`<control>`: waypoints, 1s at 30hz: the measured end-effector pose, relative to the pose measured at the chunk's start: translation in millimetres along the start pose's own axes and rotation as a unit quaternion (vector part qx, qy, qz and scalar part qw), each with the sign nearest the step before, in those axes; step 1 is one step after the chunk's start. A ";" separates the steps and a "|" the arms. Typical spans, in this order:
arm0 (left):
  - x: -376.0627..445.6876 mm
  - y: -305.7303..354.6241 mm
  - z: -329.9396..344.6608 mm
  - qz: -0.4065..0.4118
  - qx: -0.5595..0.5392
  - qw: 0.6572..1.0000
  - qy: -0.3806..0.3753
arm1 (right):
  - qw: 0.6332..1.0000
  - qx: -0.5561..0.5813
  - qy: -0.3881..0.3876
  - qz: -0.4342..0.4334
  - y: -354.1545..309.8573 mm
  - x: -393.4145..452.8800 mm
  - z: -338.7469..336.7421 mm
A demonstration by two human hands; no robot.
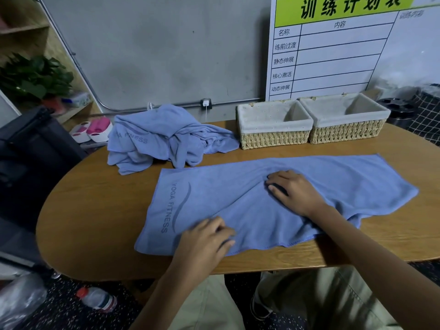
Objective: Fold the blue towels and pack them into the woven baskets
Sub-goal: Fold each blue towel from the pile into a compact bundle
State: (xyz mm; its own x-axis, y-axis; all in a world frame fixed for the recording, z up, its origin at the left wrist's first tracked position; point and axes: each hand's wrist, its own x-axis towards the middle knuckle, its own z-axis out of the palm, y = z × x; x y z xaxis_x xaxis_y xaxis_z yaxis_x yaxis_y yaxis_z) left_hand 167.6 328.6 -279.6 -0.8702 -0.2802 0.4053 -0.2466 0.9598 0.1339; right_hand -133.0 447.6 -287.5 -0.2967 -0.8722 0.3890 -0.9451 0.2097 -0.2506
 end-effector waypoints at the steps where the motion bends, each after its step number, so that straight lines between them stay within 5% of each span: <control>1: -3.3 -0.1 2.7 -0.002 0.012 1.000 -0.003 | 1.000 0.001 0.000 0.003 -0.5 0.7 -0.4; 5: -3.3 -16.3 1.8 -0.098 0.018 0.995 0.011 | 1.000 0.000 0.009 -0.005 -1.5 -0.3 0.2; 16: -6.0 7.1 0.2 -0.043 0.016 0.999 0.003 | 0.999 0.020 0.023 -0.016 -29.5 9.0 11.7; 20: -13.2 8.3 -0.1 -0.062 0.030 0.998 0.002 | 0.990 0.105 -0.047 -0.079 -78.2 30.6 30.3; 26: -24.1 10.2 -8.8 -0.070 0.064 0.995 -0.006 | 0.993 0.087 -0.065 -0.039 -103.4 47.0 55.1; 30: -16.6 13.2 -3.6 -0.037 0.030 0.999 0.000 | 0.977 0.123 -0.115 -0.132 -148.1 76.3 64.0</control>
State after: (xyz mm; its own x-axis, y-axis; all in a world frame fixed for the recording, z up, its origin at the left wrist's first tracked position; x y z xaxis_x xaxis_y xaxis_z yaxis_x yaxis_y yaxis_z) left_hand 180.4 345.8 -281.3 -0.8487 -0.3495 0.3969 -0.3343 0.9361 0.1096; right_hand -6.9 321.7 -277.5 0.0184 -0.9637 0.2665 -0.9142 -0.1241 -0.3858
